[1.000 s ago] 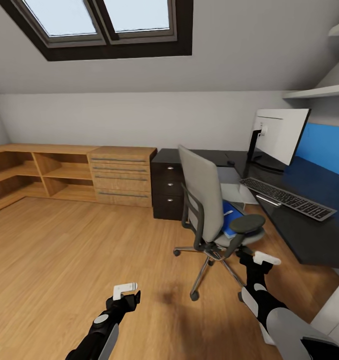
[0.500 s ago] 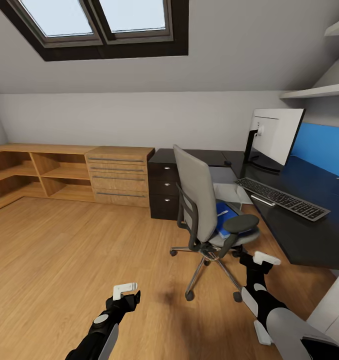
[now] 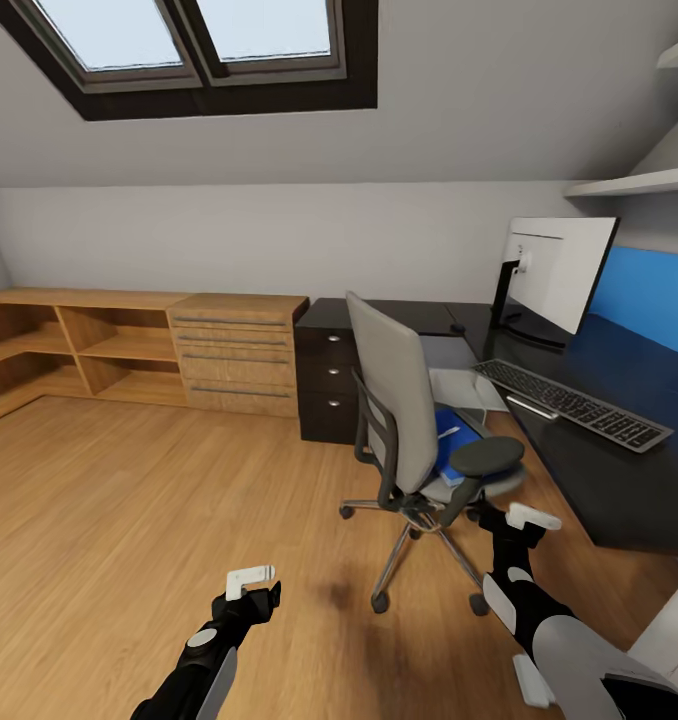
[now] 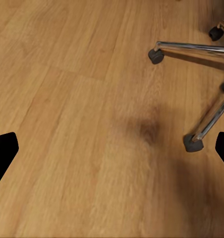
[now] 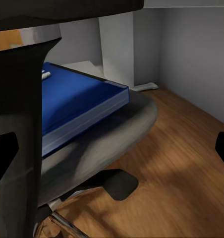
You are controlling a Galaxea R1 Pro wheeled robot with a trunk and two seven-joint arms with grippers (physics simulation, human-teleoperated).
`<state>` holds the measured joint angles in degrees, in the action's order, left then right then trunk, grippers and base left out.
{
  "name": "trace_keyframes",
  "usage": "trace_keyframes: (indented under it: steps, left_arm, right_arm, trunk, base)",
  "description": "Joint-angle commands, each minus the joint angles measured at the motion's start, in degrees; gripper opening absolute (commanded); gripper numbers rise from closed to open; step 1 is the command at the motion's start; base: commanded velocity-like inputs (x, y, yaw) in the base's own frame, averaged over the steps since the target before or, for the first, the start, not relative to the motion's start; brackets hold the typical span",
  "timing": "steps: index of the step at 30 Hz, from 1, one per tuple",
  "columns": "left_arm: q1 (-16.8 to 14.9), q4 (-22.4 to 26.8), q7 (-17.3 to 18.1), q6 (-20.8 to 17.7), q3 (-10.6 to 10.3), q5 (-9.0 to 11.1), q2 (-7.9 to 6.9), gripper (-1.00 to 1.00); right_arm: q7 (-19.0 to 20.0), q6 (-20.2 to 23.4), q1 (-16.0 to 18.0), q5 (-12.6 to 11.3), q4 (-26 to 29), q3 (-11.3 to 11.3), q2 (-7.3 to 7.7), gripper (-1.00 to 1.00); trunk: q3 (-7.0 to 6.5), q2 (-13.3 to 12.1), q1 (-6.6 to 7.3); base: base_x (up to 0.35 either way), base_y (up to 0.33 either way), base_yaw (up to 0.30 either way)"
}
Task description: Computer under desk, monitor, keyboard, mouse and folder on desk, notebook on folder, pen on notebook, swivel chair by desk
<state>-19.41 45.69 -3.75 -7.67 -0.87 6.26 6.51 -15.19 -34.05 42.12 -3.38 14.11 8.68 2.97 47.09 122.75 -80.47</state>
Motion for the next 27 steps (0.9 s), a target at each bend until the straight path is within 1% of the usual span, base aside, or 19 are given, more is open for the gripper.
trace_keyframes:
  steps: [1,15,27]
  left_arm:
    - [0.0,0.1,-0.3,-0.3,-0.1,0.6,-0.01,1.0]
    - [0.0,0.1,-0.3,-0.3,0.0,0.7,-0.01,1.0]
    - [0.0,0.1,-0.3,-0.3,0.0,0.7,-0.01,1.0]
  right_arm:
    - [0.0,-0.2,0.0,-0.3,0.0,-0.2,0.01,1.0]
    - [0.0,-0.2,0.1,-0.4,0.0,-0.2,0.02,1.0]
    - [0.0,-0.2,0.1,-0.3,0.0,-0.2,0.01,1.0]
  trunk:
    - [0.06,0.0,0.0]
    - [0.06,0.0,0.0]
    - [0.16,0.0,0.0]
  base:
    - [0.041,0.0,0.0]
    - [0.009,0.0,0.003]
    - [0.0,0.0,0.097]
